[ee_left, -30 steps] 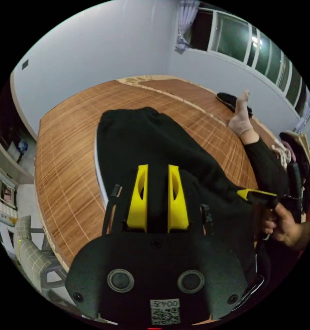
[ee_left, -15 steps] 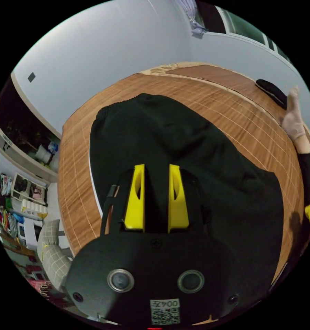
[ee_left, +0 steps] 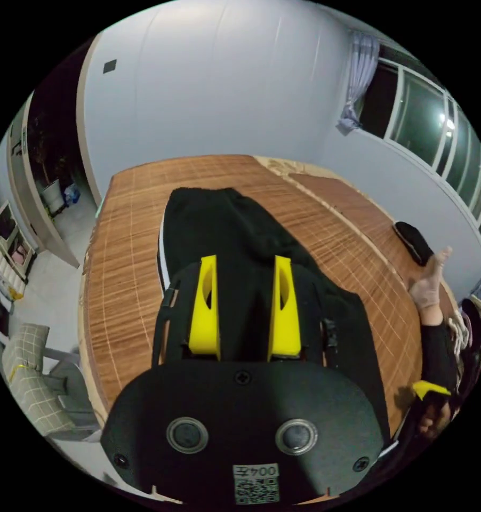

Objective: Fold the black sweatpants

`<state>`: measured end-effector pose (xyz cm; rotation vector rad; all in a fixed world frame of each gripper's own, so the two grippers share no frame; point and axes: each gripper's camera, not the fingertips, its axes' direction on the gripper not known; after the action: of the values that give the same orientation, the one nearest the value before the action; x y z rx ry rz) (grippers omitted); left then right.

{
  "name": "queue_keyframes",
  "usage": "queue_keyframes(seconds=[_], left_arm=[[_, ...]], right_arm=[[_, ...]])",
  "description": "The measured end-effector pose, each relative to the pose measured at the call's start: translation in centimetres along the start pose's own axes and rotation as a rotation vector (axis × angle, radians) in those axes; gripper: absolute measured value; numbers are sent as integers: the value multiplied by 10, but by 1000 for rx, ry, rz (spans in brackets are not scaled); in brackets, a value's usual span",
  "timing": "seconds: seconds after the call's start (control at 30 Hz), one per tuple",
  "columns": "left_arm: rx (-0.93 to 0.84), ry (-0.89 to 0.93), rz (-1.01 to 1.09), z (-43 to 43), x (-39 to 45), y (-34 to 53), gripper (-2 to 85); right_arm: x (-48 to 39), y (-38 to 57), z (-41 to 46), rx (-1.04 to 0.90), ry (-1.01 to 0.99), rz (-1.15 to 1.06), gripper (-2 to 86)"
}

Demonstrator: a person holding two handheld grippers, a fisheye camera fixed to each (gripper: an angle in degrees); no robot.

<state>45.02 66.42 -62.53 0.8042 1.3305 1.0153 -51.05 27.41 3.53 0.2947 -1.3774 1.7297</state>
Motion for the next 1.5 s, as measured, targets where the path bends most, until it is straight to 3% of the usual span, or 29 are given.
queue_keyframes(seconds=[0.13, 0.23, 0.4, 0.53, 0.67, 0.8, 0.97, 1.13, 1.17, 1.33, 1.4, 1.5], left_arm=[[-23, 104, 109, -89, 24, 83, 124], [-149, 175, 156, -160, 55, 181, 115], [-414, 324, 37, -246, 113, 349, 103], [-450, 370, -67, -274, 129, 411, 100], [-483, 310, -53, -292, 132, 446, 86], [-472, 259, -33, -315, 130, 471, 71], [-457, 255, -29, -341, 123, 498, 68], [-437, 266, -46, -369, 111, 524, 71], [-429, 270, -50, -377, 108, 530, 74], [-353, 304, -167, -413, 77, 556, 80], [-268, 335, -275, -436, 53, 571, 78], [-157, 367, -395, -466, 25, 592, 78]], right_arm=[[-12, 0, -3, -24, -4, -56, 79], [-19, 2, -9, -55, -22, -96, 80], [-46, 24, 1, -236, -157, -257, 84], [-72, 57, 13, -378, -149, -339, 99], [-86, 77, -15, -330, 74, -346, 114], [-75, 80, -48, -236, 289, -165, 123], [-85, 92, -29, -410, 504, -132, 166], [-103, 114, -3, -507, 619, -203, 114], [-110, 120, -2, -503, 611, -243, 69], [-138, 144, -34, -384, 505, -348, 58], [-161, 162, -79, -258, 306, -419, 59], [-199, 201, -124, -251, 20, -591, 64]])
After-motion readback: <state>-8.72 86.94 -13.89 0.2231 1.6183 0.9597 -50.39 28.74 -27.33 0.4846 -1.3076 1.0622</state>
